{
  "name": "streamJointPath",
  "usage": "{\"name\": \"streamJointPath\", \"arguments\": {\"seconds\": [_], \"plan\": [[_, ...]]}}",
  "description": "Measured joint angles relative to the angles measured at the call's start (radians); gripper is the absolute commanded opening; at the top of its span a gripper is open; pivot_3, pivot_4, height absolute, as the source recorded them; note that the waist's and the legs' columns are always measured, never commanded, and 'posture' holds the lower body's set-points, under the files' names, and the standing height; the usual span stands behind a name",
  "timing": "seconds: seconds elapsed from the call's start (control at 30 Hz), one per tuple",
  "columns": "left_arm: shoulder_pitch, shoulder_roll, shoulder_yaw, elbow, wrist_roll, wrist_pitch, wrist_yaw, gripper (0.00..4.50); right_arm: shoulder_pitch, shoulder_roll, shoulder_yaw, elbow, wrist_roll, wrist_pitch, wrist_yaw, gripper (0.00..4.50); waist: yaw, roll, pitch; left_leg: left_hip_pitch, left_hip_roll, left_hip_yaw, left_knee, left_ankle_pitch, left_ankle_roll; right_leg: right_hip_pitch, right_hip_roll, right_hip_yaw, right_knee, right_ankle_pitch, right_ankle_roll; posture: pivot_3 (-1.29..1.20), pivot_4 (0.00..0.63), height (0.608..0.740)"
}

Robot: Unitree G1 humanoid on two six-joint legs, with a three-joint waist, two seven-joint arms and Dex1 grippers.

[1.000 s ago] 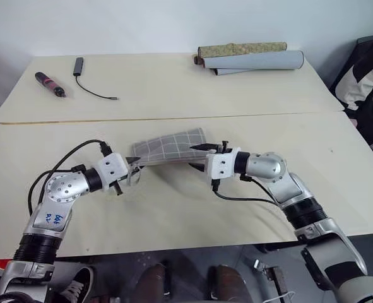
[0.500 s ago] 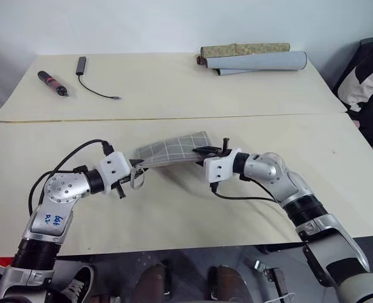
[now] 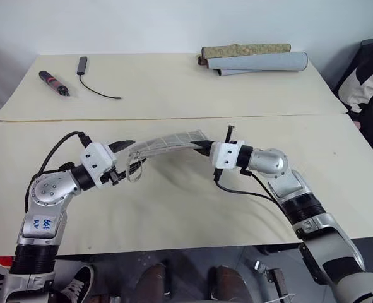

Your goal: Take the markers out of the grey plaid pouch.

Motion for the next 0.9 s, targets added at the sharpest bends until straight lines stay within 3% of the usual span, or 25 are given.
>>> {"name": "streamJointPath", "arguments": {"seconds": [0.13, 0.4, 0.5, 0.73, 0.9], "plan": [[0.011, -0.002, -0.011, 0.039, 0.022, -0.061, 0.0, 2.79, 0.005, -0.003, -0.013, -0.002, 0.09, 0.024, 0.091, 0.0, 0.0, 0.0, 0.0, 0.0, 0.0, 0.0, 0.0, 0.0, 0.0, 0.0, 0.0, 0.0, 0.0, 0.0, 0.0, 0.0, 0.15, 0.74], [-0.008, -0.016, -0.023, 0.045, 0.034, -0.104, 0.002, 2.79, 0.012, -0.012, -0.031, -0.01, 0.122, 0.069, 0.15, 0.0, 0.0, 0.0, 0.0, 0.0, 0.0, 0.0, 0.0, 0.0, 0.0, 0.0, 0.0, 0.0, 0.0, 0.0, 0.0, 0.0, 0.15, 0.74], [-0.007, -0.03, -0.032, 0.045, 0.03, -0.099, -0.004, 2.23, 0.012, -0.006, -0.031, -0.011, 0.13, 0.086, 0.166, 0.0, 0.0, 0.0, 0.0, 0.0, 0.0, 0.0, 0.0, 0.0, 0.0, 0.0, 0.0, 0.0, 0.0, 0.0, 0.0, 0.0, 0.15, 0.74], [0.008, -0.031, -0.033, 0.04, 0.026, -0.086, -0.021, 0.02, 0.017, -0.005, -0.034, -0.032, 0.136, 0.107, 0.172, 0.0, 0.0, 0.0, 0.0, 0.0, 0.0, 0.0, 0.0, 0.0, 0.0, 0.0, 0.0, 0.0, 0.0, 0.0, 0.0, 0.0, 0.15, 0.74], [0.014, -0.031, -0.033, 0.036, 0.025, -0.082, -0.021, 0.02, 0.017, -0.005, -0.034, -0.032, 0.136, 0.105, 0.172, 0.0, 0.0, 0.0, 0.0, 0.0, 0.0, 0.0, 0.0, 0.0, 0.0, 0.0, 0.0, 0.0, 0.0, 0.0, 0.0, 0.0, 0.15, 0.74]]}}
